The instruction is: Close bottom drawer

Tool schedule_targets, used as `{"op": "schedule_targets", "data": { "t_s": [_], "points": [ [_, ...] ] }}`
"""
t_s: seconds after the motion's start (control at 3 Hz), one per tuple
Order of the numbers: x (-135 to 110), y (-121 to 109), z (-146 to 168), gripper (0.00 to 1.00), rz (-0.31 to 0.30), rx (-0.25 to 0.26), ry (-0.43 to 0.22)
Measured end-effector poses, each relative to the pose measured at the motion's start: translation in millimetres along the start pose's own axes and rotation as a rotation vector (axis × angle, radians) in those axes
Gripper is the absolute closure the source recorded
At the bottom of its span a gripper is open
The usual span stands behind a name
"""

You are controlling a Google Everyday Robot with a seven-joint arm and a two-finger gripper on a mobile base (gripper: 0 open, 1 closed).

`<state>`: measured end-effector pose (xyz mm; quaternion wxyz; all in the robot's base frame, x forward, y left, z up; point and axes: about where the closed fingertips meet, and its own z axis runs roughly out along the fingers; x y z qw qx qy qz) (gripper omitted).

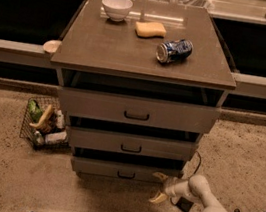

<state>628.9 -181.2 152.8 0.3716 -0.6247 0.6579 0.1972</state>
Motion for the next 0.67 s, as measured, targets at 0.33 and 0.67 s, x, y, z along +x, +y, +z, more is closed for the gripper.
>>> {"op": "schedule_targets", "data": {
  "t_s": [0.33, 0.67],
  "points": [
    [-4, 13, -2, 0.00, -0.003, -0.041, -0.050],
    [-19, 42, -9, 0.00, -0.029, -0.154, -0.123]
  ]
}}
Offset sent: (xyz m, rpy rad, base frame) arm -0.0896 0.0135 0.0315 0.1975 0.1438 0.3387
